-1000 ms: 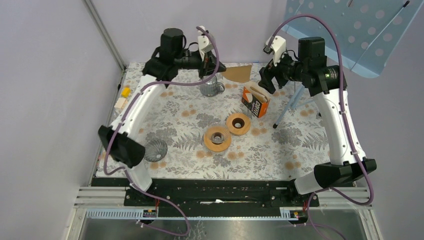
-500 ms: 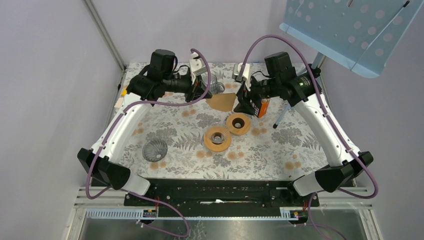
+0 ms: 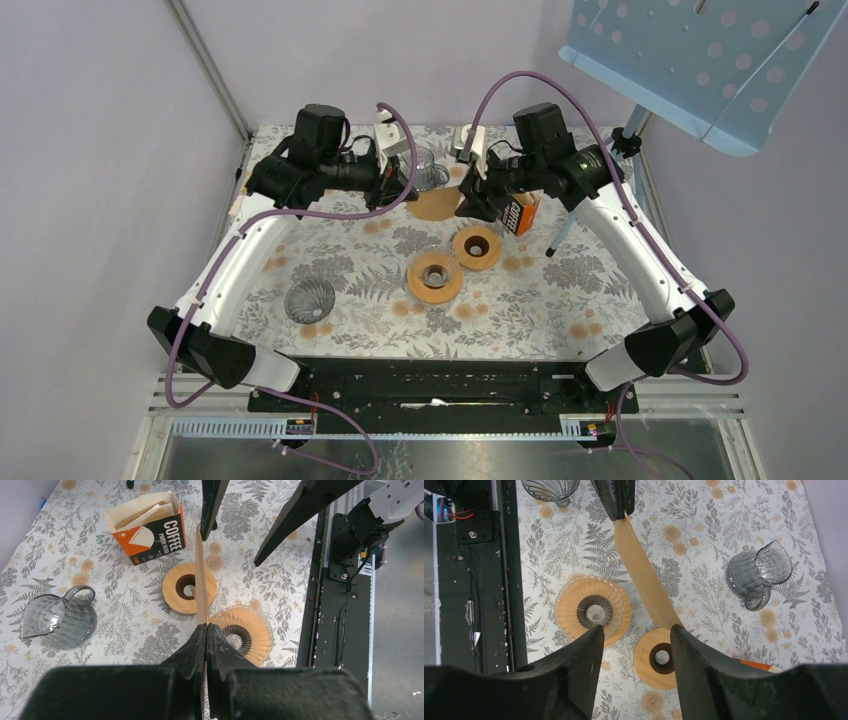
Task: Place the coffee filter in the dripper
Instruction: Pick up the coffee filter from the coffee filter holder, then place the coffee filter in the coffee dripper.
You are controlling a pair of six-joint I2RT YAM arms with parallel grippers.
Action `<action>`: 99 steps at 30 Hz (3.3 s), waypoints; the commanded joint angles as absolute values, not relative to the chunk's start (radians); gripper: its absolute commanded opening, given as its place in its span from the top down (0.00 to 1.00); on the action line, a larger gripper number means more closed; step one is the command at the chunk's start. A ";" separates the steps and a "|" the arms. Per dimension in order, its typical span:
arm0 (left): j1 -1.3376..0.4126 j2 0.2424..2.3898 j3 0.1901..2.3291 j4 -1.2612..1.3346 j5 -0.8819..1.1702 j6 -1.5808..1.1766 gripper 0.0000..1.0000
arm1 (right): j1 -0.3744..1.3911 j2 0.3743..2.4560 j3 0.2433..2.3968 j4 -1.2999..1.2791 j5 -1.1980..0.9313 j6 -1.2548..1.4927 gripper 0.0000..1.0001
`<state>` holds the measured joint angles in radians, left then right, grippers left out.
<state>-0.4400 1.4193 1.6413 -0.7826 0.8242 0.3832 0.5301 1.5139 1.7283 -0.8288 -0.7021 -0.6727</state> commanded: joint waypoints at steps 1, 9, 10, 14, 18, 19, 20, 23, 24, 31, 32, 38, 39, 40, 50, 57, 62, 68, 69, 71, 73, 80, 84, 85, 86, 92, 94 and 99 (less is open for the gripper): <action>-0.439 1.392 1.645 -0.798 0.789 0.424 1.00 | 0.537 1.447 1.763 -0.828 -0.617 -0.692 0.38; -0.442 1.396 1.657 -0.834 0.869 0.451 1.00 | 0.538 1.385 1.748 -0.858 -0.586 -0.709 0.20; -0.444 1.396 1.655 -0.834 0.877 0.448 1.00 | 0.538 1.391 1.740 -0.854 -0.599 -0.709 0.20; -0.463 1.394 1.653 -0.835 0.883 0.439 1.00 | 0.540 1.432 1.704 -0.832 -0.645 -0.705 0.19; -0.480 1.395 1.645 -0.836 0.886 0.437 1.00 | 0.543 1.476 1.712 -0.821 -0.666 -0.713 0.21; -0.484 1.394 1.645 -0.835 0.884 0.437 1.00 | 0.543 1.487 1.717 -0.827 -0.677 -0.719 0.22; -0.485 1.396 1.648 -0.835 0.884 0.436 1.00 | 0.544 1.500 1.723 -0.834 -0.691 -0.723 0.23; -0.486 1.401 1.663 -0.836 0.877 0.435 1.00 | 0.549 1.526 1.727 -0.870 -0.757 -0.736 0.37; -0.486 1.403 1.666 -0.831 0.868 0.428 1.00 | 0.552 1.530 1.724 -0.877 -0.775 -0.735 0.42; -0.466 1.402 1.671 -0.787 0.816 0.419 1.00 | 0.552 1.484 1.604 -0.753 -0.848 -0.648 1.00; -0.449 1.397 1.671 -0.784 0.833 0.415 0.98 | 0.552 1.466 1.586 -0.729 -0.848 -0.631 1.00; -0.248 1.345 1.614 -0.776 1.078 0.408 0.41 | 0.547 1.397 1.550 -0.678 -0.870 -0.549 1.00; -0.233 1.335 1.590 -0.777 1.107 0.410 0.35 | 0.544 1.387 1.542 -0.661 -0.879 -0.528 1.00; -0.227 1.326 1.555 -0.776 1.133 0.413 0.29 | 0.539 1.382 1.536 -0.646 -0.894 -0.503 1.00; -0.207 1.253 1.367 -0.568 1.258 0.240 0.25 | 0.488 1.361 1.478 -0.519 -1.063 -0.347 1.00; -0.209 1.233 1.318 -0.374 1.242 0.060 0.38 | 0.476 1.359 1.438 -0.484 -1.139 -0.329 1.00; -0.221 1.238 1.283 -0.286 1.241 -0.011 0.45 | 0.472 1.363 1.434 -0.472 -1.157 -0.319 1.00; -0.253 1.254 1.290 -0.284 1.227 -0.029 0.47 | 0.471 1.369 1.436 -0.469 -1.161 -0.313 1.00; -0.257 1.255 1.290 -0.283 1.227 -0.029 0.47 | 0.471 1.370 1.435 -0.468 -1.160 -0.313 1.00; -0.263 1.258 1.291 -0.283 1.229 -0.029 0.48 | 0.472 1.373 1.434 -0.466 -1.160 -0.313 1.00; -0.266 1.258 1.291 -0.284 1.225 -0.028 0.48 | 0.470 1.376 1.435 -0.466 -1.161 -0.311 1.00; -0.268 1.267 1.294 -0.263 1.204 -0.032 0.51 | 0.471 1.373 1.435 -0.476 -1.166 -0.321 1.00; -0.268 1.270 1.295 -0.255 1.204 -0.039 0.52 | 0.469 1.373 1.435 -0.477 -1.164 -0.323 1.00; -0.268 1.271 1.297 -0.253 1.210 -0.042 0.52 | 0.470 1.374 1.437 -0.478 -1.163 -0.322 1.00; -0.268 1.272 1.298 -0.253 1.215 -0.044 0.52 | 0.470 1.376 1.438 -0.478 -1.161 -0.322 1.00; -0.276 1.271 1.295 -0.251 1.235 -0.046 0.50 | 0.470 1.388 1.451 -0.476 -1.151 -0.317 1.00; -0.276 1.270 1.293 -0.250 1.236 -0.045 0.50 | 0.471 1.392 1.454 -0.476 -1.152 -0.316 1.00; -0.277 1.273 1.296 -0.253 1.254 -0.049 0.49 | 0.471 1.399 1.458 -0.475 -1.138 -0.311 1.00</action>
<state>-0.2722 1.2743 1.2819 -0.3042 1.2057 -0.0425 0.4770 1.3926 1.4342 -0.5022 -1.1374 -0.3199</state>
